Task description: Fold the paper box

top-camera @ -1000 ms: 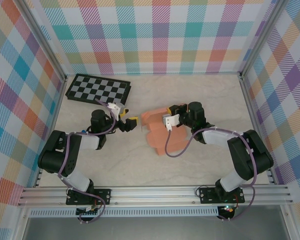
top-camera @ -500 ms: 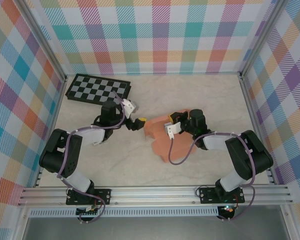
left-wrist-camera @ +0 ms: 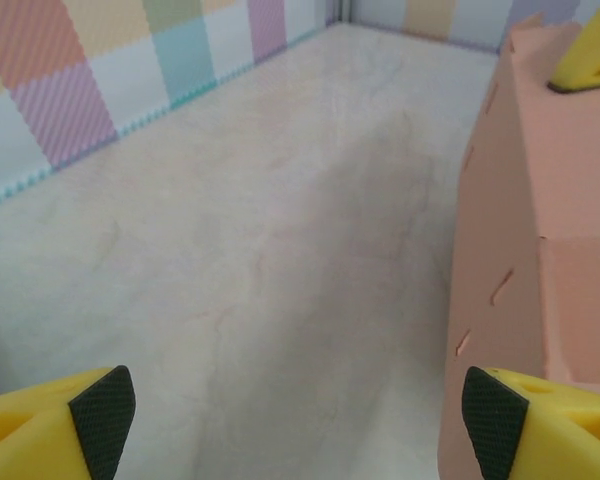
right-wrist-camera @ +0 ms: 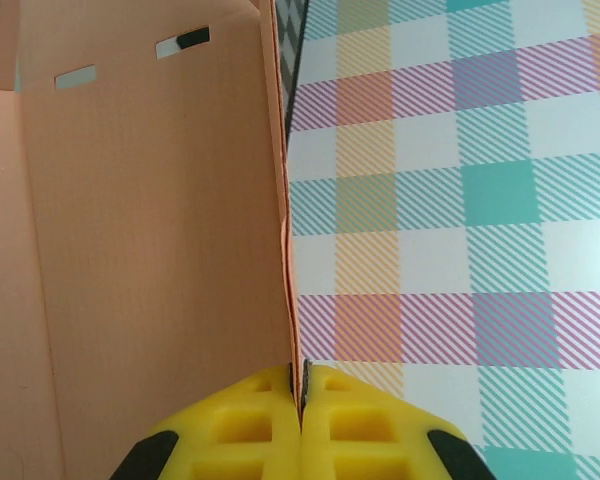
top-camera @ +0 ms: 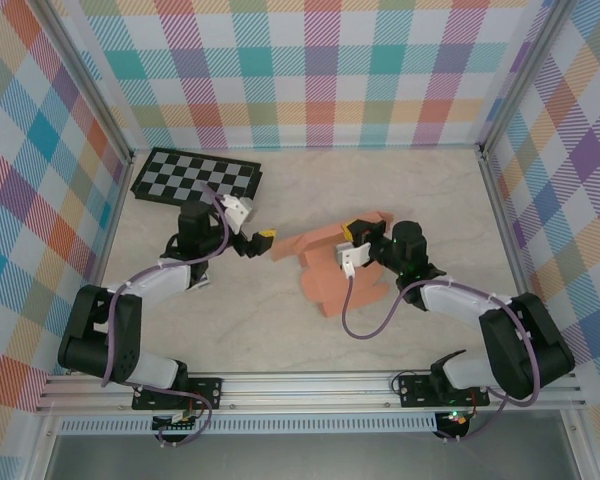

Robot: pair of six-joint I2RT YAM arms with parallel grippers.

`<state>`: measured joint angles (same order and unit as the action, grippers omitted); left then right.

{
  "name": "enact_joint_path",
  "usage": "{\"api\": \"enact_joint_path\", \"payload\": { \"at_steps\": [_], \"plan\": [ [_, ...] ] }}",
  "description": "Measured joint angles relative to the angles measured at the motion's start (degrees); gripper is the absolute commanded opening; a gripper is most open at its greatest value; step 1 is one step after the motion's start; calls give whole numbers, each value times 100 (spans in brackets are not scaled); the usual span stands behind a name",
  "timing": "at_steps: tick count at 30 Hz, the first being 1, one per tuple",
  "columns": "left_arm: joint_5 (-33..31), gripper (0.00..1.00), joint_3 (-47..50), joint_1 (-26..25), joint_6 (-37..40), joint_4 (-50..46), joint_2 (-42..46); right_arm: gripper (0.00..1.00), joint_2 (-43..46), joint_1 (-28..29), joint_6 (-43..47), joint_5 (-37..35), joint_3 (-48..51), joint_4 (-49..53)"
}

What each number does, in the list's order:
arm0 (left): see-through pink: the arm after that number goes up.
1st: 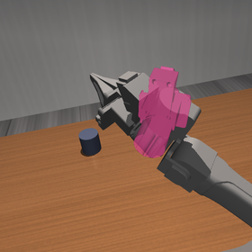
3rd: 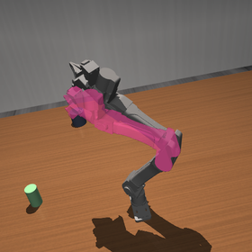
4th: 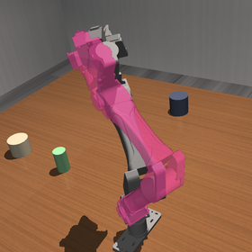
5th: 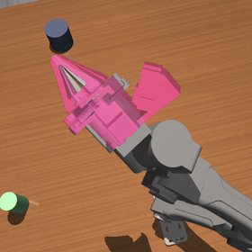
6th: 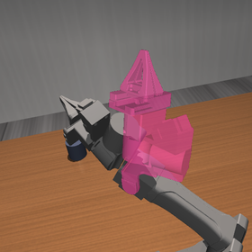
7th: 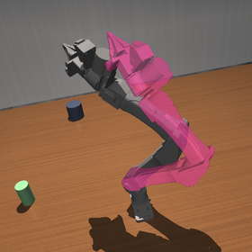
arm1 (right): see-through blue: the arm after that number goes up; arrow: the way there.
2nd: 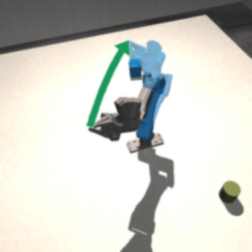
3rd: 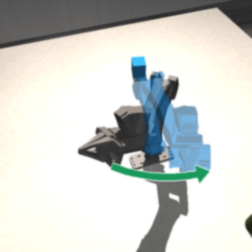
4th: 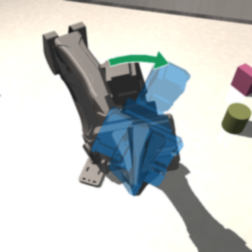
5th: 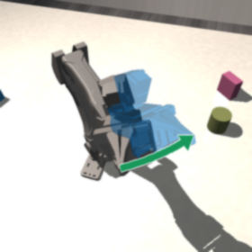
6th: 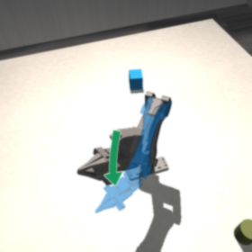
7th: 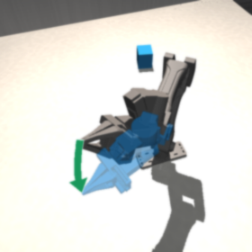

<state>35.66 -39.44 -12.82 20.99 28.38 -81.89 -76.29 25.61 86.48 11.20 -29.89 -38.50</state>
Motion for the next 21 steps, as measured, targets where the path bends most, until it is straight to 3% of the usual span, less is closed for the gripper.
{"api": "enact_joint_path", "payload": {
  "at_steps": [5,9,21],
  "plan": [
    [-81,88,179,293,-308,186,26,1,28,-17,-129,66,52,-2],
    [-46,87,-39,343,-7,-474,2,1,28,-17,-205,155,107,4],
    [588,86,-684,-566,894,-1558,-455,1,83,-17,-227,472,107,109]
  ]
}}
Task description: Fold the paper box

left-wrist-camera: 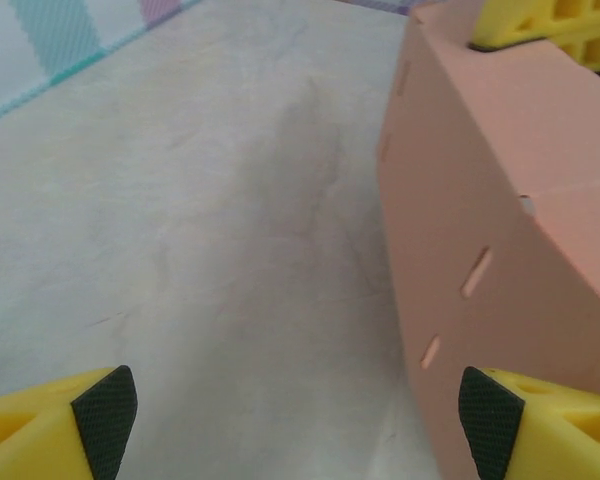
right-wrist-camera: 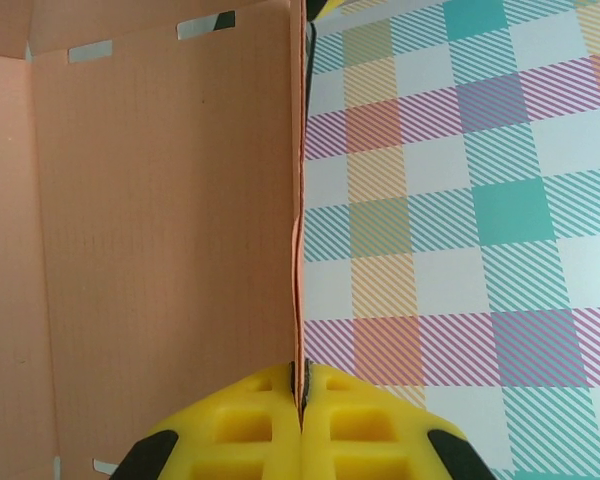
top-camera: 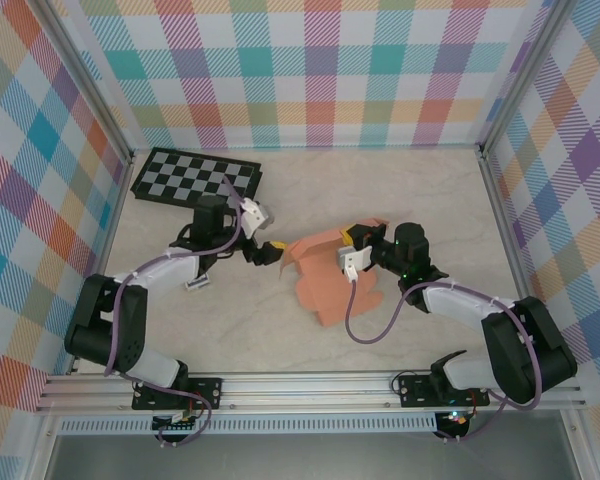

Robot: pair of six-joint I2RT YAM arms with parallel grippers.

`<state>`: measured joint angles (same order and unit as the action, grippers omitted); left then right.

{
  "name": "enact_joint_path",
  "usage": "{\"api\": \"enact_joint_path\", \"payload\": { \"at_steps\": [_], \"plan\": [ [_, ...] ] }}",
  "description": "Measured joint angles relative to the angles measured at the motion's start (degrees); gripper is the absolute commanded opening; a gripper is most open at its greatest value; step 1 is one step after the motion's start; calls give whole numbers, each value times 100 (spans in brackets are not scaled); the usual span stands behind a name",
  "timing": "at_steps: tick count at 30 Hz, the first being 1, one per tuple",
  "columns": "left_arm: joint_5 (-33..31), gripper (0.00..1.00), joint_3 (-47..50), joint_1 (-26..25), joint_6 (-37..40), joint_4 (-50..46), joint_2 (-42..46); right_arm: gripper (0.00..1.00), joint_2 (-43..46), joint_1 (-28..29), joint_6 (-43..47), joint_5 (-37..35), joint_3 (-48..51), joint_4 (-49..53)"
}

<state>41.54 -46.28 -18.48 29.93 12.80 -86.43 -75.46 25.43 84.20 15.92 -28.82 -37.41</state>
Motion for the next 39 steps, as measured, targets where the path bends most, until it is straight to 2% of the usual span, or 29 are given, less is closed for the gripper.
{"api": "enact_joint_path", "payload": {
  "at_steps": [8,14,24,33,39],
  "plan": [
    [28,86,-66,-599,212,-205,-354,0,-44,0,4,46,0,31],
    [-249,86,-72,-909,293,-221,-601,0,-330,0,33,7,28,-48],
    [-658,86,-129,-1296,310,-229,-999,0,-647,205,72,-562,444,-457],
    [-713,86,-2,-1333,-20,15,-1043,0,-645,479,74,-1237,651,-656],
    [-350,86,63,-1355,-267,96,-1014,0,-498,509,76,-1322,675,-651]
  ]
}}
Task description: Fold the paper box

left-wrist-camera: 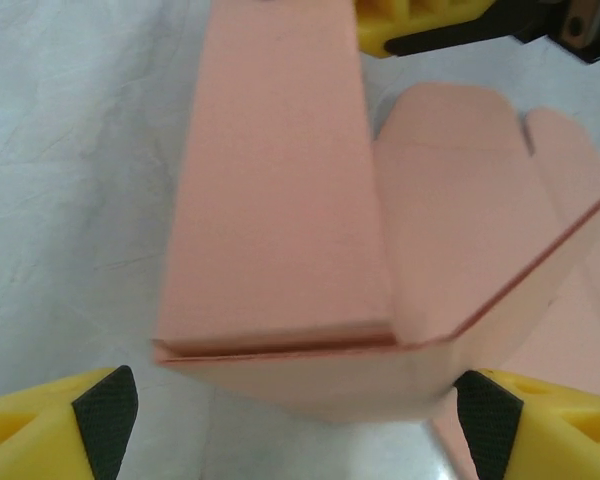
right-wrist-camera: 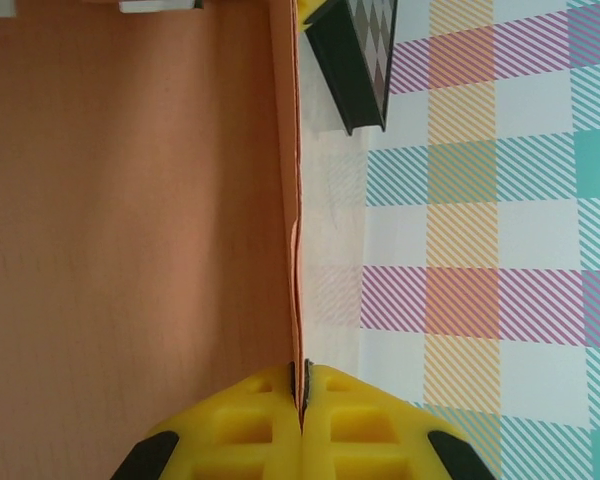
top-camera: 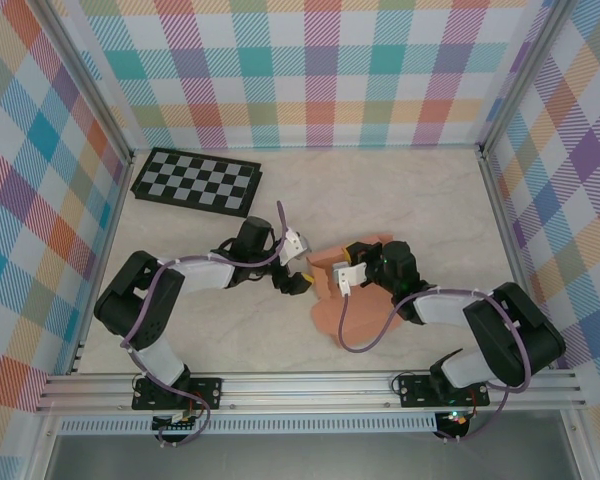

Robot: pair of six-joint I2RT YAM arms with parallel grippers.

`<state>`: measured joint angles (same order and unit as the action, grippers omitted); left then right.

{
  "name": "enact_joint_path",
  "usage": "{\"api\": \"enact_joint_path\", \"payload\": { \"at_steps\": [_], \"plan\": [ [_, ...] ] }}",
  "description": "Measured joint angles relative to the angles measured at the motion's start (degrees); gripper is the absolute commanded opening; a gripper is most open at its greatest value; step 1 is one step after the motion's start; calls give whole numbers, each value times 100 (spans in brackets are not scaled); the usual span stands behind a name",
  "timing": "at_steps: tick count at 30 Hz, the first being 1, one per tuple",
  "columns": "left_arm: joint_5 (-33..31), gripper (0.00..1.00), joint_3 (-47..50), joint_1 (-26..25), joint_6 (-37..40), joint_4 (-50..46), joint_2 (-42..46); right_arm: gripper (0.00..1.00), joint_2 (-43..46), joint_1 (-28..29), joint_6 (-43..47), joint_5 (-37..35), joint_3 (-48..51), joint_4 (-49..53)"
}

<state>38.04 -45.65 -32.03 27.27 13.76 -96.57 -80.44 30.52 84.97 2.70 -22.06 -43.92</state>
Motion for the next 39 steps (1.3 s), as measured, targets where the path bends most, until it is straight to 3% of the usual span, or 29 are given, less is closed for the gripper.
{"api": "enact_joint_path", "payload": {
  "at_steps": [8,18,27,34,39],
  "plan": [
    [87,84,37,-57,-111,13,179,1,68,28,61,28,-2,4],
    [-223,66,-37,-9,-55,37,76,0,-306,146,254,116,-306,-125],
    [-905,63,151,-280,-63,435,55,1,-216,188,275,-15,-125,-238],
    [-1696,57,560,-551,-101,940,149,6,-160,428,278,-245,-81,-151],
    [-1969,53,667,-570,-133,1150,149,21,-79,505,280,-354,-31,-17]
  ]
}}
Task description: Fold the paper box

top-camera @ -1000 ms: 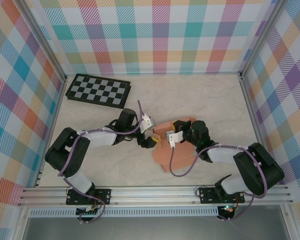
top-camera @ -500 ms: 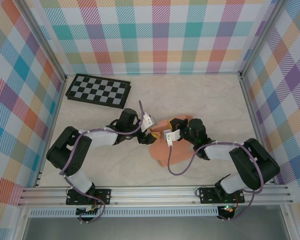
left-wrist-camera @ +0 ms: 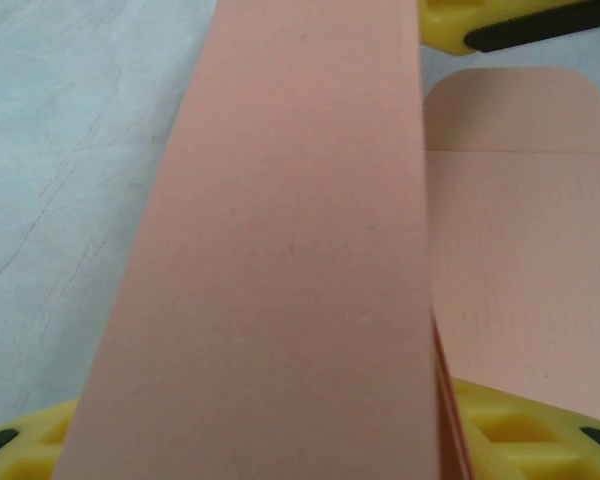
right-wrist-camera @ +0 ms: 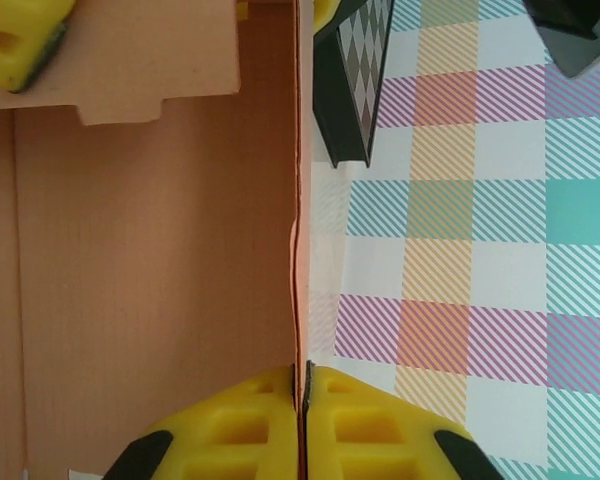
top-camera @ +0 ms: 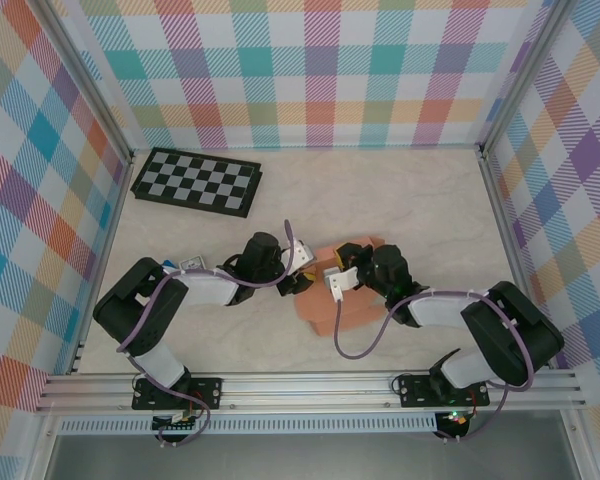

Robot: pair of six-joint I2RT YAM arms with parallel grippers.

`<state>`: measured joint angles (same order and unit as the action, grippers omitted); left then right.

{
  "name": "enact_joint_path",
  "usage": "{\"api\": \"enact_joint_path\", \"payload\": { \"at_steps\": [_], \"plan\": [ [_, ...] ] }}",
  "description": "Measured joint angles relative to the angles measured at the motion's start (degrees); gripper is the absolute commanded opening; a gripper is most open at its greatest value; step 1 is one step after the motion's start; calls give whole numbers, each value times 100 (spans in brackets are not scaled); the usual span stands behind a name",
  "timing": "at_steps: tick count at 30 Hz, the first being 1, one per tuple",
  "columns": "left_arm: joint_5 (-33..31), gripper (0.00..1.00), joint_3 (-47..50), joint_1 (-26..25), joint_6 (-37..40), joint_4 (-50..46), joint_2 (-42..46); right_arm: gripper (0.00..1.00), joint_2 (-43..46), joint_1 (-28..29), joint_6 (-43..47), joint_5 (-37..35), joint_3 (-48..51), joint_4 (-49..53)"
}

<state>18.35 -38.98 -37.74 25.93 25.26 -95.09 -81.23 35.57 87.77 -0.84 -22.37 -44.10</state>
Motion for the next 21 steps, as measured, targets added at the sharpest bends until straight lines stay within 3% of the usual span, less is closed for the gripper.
{"api": "enact_joint_path", "payload": {
  "at_steps": [6,16,17,18,19,21],
  "plan": [
    [-205,49,11,-2,7,114,0,34,446,7,-225,72,103,627],
    [-415,48,9,-2,44,190,-26,46,1436,-96,-1250,817,-354,3045],
    [-431,48,9,-2,44,212,-50,50,1519,-157,-1421,1027,-503,3403],
    [-439,48,9,-2,39,236,-76,64,1585,-251,-1626,1294,-662,3744],
    [-452,48,9,-2,24,278,-103,97,1620,-369,-1825,1563,-822,4039],
    [-459,48,11,-2,-37,409,-160,100,1598,-721,-2157,2179,-1198,4623]
  ]
}}
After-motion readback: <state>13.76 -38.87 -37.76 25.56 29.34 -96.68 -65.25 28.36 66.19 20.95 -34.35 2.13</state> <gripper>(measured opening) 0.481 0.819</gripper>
